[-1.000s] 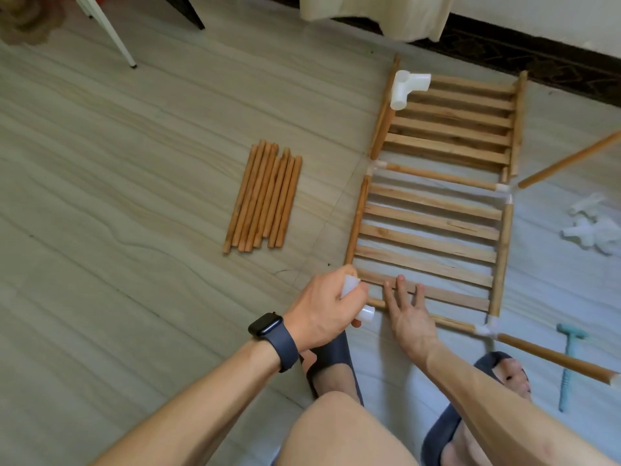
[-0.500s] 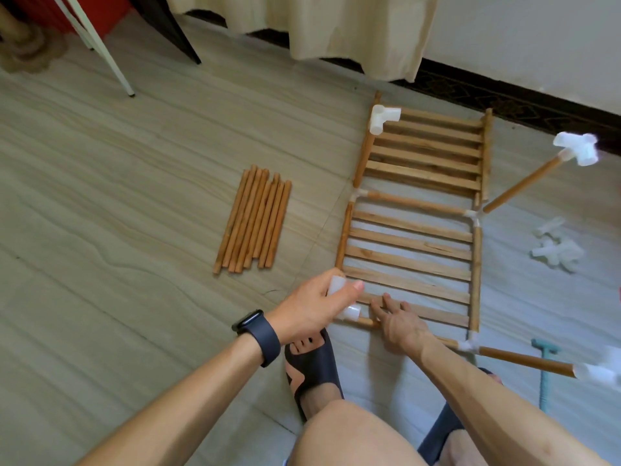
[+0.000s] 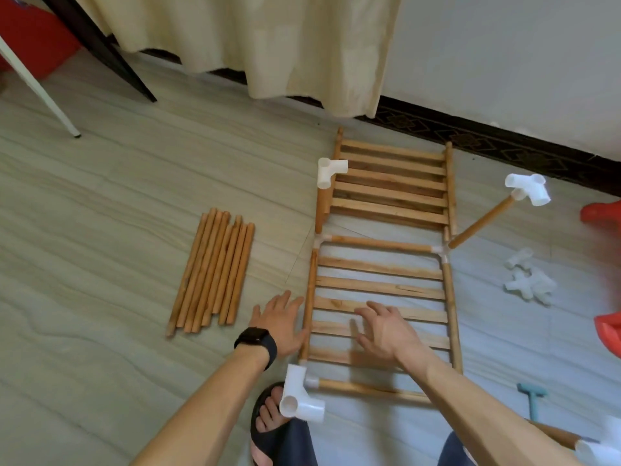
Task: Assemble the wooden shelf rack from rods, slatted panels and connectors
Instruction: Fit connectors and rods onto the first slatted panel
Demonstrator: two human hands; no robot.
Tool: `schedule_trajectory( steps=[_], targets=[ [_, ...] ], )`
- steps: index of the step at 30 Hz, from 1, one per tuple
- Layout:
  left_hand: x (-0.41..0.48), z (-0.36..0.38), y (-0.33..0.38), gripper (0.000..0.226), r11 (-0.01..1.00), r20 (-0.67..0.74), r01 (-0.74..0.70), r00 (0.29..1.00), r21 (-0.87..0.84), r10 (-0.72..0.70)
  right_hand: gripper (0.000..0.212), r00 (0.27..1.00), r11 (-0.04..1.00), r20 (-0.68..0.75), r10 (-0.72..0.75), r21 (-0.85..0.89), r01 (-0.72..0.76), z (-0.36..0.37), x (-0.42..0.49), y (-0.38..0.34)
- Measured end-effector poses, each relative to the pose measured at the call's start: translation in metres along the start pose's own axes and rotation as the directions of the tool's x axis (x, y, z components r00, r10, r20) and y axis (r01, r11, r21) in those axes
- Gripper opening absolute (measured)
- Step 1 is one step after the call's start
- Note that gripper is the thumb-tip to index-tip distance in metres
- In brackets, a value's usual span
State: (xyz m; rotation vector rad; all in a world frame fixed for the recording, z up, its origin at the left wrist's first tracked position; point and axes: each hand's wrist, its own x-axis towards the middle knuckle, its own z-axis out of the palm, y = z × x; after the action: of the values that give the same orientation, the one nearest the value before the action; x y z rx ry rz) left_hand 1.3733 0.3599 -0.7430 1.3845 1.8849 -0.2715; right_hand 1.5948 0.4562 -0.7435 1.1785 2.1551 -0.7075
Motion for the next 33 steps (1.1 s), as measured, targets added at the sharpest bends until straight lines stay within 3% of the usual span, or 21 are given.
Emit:
schedule_trajectory(
  steps=[5,8,11,15,17,19,22,24,28,31,33],
  targets=[
    [0.033,0.009,-0.031,0.077,0.968,-0.199,0.247,0.952,0.052,-0.233,0.070,0.998,0.993,0.051,-0.022,-0.118,0.028,-0.004,0.037,-0.015],
    [0.046,0.008,-0.060,0.076,0.927,-0.214,0.374,0.907,0.018,-0.362,0.075,0.997,0.993,0.083,-0.003,-0.116,0.013,0.005,0.050,-0.025],
    [0.053,0.014,-0.075,0.071,0.931,-0.219,0.357,0.905,-0.081,-0.366,0.080,0.996,0.989,0.085,0.022,-0.146,-0.009,0.019,0.054,-0.027],
    [0.051,0.017,-0.074,0.067,0.950,-0.353,0.307,0.885,-0.051,-0.305,0.082,0.996,0.991,0.084,0.024,-0.135,-0.013,0.020,0.053,-0.026],
    [0.051,0.012,-0.079,0.062,0.961,-0.480,0.269,0.837,-0.059,-0.264,0.081,0.995,0.990,0.091,0.030,-0.137,-0.018,0.020,0.053,-0.026],
    [0.056,0.005,-0.093,0.059,0.927,-0.566,0.331,0.737,-0.176,-0.371,0.081,0.994,0.989,0.099,0.035,-0.144,-0.020,0.020,0.053,-0.027],
    [0.061,-0.011,-0.122,0.061,0.743,-0.454,0.467,0.593,-0.479,-0.665,0.082,0.993,0.989,0.108,0.043,-0.148,-0.026,0.019,0.055,-0.027],
    [0.058,-0.021,-0.142,0.058,0.631,-0.340,0.511,0.552,-0.584,-0.762,0.083,0.992,0.987,0.118,0.050,-0.156,-0.031,0.019,0.055,-0.027],
    [0.056,-0.023,-0.171,0.044,0.582,-0.254,0.552,0.558,-0.597,-0.790,0.082,0.991,0.985,0.124,0.050,-0.167,-0.029,0.019,0.056,-0.028],
    [0.059,-0.026,-0.181,0.042,0.533,-0.216,0.533,0.543,-0.657,-0.811,0.083,0.990,0.984,0.130,0.050,-0.174,-0.027,0.017,0.056,-0.028],
    [0.059,-0.030,-0.184,0.042,0.517,-0.186,0.497,0.571,-0.697,-0.800,0.083,0.990,0.985,0.132,0.050,-0.173,-0.026,0.015,0.055,-0.028]
  ],
)
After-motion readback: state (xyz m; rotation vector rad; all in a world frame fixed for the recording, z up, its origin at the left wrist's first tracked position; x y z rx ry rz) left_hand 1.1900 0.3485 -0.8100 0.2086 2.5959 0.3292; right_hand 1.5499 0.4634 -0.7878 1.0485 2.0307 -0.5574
